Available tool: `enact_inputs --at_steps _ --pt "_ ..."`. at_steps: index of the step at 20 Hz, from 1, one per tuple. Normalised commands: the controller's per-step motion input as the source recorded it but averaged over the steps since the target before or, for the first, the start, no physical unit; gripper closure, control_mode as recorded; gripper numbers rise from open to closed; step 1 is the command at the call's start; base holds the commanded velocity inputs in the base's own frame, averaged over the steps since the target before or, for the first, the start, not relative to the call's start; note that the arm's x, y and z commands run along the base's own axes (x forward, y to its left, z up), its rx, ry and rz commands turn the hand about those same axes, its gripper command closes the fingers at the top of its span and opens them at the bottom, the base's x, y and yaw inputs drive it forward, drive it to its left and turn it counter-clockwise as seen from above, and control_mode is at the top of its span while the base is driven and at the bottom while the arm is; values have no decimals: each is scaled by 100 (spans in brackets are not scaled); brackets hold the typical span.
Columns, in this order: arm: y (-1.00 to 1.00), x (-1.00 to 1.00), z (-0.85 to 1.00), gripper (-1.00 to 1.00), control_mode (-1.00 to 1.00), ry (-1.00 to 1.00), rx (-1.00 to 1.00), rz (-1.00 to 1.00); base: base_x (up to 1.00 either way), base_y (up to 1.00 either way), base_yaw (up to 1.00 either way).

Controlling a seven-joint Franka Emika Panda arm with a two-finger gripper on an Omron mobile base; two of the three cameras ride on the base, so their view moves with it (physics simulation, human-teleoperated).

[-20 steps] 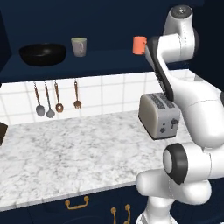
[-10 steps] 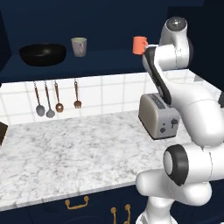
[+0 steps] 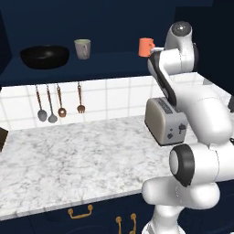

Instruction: Gather all objects into one cabinet and sort the glasses and bowls to opposite sides.

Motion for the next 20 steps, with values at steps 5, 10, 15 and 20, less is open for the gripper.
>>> enact_inputs --at_steps 5,10,15,20 --pt "-5 22 -5 100 -100 0 0 0 0 0 0" --pt "0 39 0 100 -100 0 0 0 0 0 0" --pt "-1 54 0 100 -100 0 0 0 0 0 0" --pt "3 15 0 -100 -100 0 0 0 0 0 0"
